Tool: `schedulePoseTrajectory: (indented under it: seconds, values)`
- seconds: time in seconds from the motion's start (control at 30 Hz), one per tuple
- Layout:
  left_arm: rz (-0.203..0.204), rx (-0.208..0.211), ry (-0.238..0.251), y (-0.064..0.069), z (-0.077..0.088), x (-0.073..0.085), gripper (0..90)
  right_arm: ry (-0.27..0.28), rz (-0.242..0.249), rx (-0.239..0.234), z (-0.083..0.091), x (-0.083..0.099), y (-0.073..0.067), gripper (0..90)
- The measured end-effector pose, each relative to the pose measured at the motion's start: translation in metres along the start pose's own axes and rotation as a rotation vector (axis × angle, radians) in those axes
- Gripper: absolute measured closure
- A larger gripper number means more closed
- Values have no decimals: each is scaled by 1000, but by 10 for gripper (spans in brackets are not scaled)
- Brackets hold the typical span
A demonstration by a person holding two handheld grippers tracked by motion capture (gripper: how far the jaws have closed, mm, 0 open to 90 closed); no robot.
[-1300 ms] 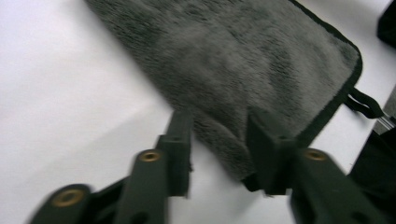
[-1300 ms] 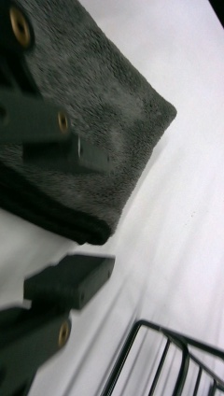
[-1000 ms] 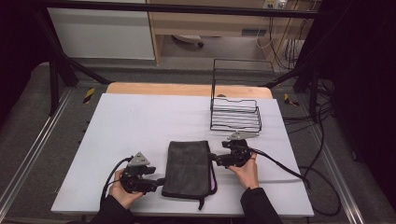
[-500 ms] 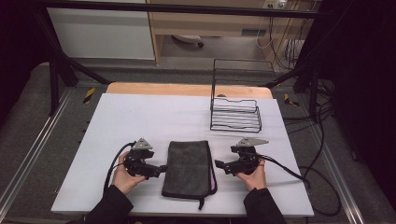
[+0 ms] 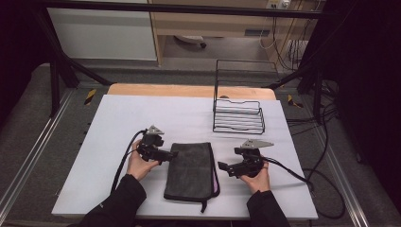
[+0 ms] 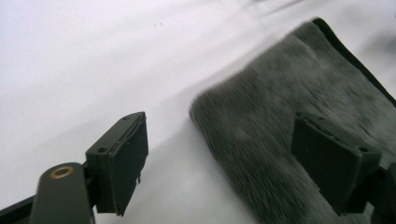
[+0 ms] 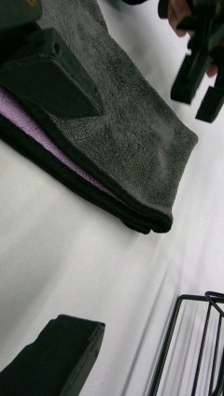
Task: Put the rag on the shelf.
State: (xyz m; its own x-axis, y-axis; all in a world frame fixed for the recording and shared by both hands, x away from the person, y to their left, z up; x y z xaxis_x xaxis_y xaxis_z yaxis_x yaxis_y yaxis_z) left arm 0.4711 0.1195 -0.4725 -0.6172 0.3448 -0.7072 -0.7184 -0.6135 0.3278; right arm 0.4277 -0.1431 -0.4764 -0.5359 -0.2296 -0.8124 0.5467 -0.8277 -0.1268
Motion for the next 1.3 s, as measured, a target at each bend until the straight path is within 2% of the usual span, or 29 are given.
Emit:
schedulePoseTrajectory:
  seconds: [0.13,0.2,0.27,0.4,0.47,0.7,0.77,0.93,1.03,1.13,1.3]
  values:
    - [32,-20,0,-9,-7,-6,241,-3,3,2,0,1,-1,7]
    - [57,-12,-7,-12,-11,-6,269,-5,7,3,-1,1,0,7]
    - [61,-22,-10,-15,-15,-7,300,-6,8,4,-1,2,0,7]
    - [89,-22,-19,-19,-21,-4,375,-10,6,5,-1,2,-1,7]
    - [98,-8,-19,-20,-23,-4,420,-13,5,5,-2,3,-1,7]
    - [102,23,-40,-14,-25,-1,580,-19,6,3,-3,4,-2,7]
    - [94,21,-57,-12,-24,1,589,-16,7,0,-2,4,-2,7]
    - [107,49,-59,-9,-23,6,604,-13,12,-3,-2,4,-2,7]
    - [110,50,-58,-8,-24,6,650,-14,11,3,-2,2,-3,6]
    - [121,60,-58,-7,-25,7,711,-35,8,41,-5,-2,-4,6]
    - [131,57,-57,-5,-25,7,739,-35,21,31,-11,-7,-9,6]
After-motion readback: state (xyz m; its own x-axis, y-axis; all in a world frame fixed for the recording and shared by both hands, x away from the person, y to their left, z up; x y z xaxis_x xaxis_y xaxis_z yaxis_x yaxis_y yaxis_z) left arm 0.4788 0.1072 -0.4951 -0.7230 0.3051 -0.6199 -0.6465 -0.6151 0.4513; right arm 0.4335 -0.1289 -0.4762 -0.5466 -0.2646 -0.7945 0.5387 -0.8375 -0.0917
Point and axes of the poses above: each handheld gripper's, and its own axes: z roughly backward along the jaws, x roughly out of its underside, y roughly to its right, the point moved 7 cm from there along -z, roughly forward along the jaws, and after that the axes turned 13 degrees about x, right-handed, at the moved point
